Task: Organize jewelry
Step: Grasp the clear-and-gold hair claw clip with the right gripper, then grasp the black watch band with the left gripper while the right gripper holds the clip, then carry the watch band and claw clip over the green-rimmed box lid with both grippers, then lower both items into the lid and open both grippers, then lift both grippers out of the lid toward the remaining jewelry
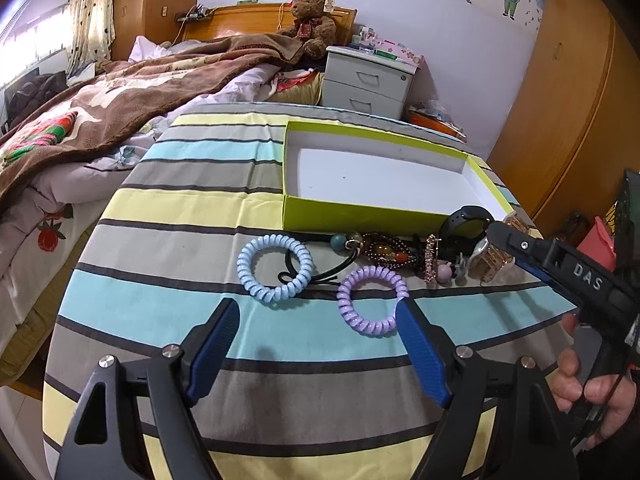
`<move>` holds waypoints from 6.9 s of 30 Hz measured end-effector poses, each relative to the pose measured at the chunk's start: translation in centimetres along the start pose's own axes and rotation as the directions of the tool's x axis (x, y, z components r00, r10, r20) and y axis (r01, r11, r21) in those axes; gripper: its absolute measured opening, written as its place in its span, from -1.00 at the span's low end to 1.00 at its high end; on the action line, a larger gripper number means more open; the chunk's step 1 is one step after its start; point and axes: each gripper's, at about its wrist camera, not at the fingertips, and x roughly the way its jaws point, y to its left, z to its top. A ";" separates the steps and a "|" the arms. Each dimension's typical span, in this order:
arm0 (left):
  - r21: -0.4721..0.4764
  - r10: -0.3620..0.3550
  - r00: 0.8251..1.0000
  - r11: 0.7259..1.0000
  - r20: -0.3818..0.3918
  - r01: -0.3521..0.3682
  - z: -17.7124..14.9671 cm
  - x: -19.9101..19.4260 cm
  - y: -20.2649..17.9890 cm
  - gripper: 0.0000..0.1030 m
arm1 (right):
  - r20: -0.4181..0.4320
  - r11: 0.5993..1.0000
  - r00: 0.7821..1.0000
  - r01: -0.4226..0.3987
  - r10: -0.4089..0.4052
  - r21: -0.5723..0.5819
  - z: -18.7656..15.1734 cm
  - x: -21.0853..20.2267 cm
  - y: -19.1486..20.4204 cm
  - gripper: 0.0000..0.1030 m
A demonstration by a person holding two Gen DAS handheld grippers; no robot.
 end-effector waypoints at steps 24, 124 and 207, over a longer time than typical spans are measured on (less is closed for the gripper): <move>0.029 -0.046 0.998 0.998 -0.041 0.048 1.2 0.5 -0.2 0.51 | 0.045 1.000 0.999 0.008 -0.009 0.013 0.2 -2.3 -1.9 -0.78; 0.174 -0.145 0.987 0.972 -0.075 0.156 15.3 8.0 -6.0 -0.69 | -0.029 0.981 1.000 0.006 -0.012 -0.196 12.1 3.0 -0.8 -0.80; 0.049 -0.029 1.000 0.998 0.011 0.028 10.4 2.9 -0.7 0.11 | 0.080 0.962 0.997 0.026 -0.004 -0.270 6.5 -0.6 0.9 -0.14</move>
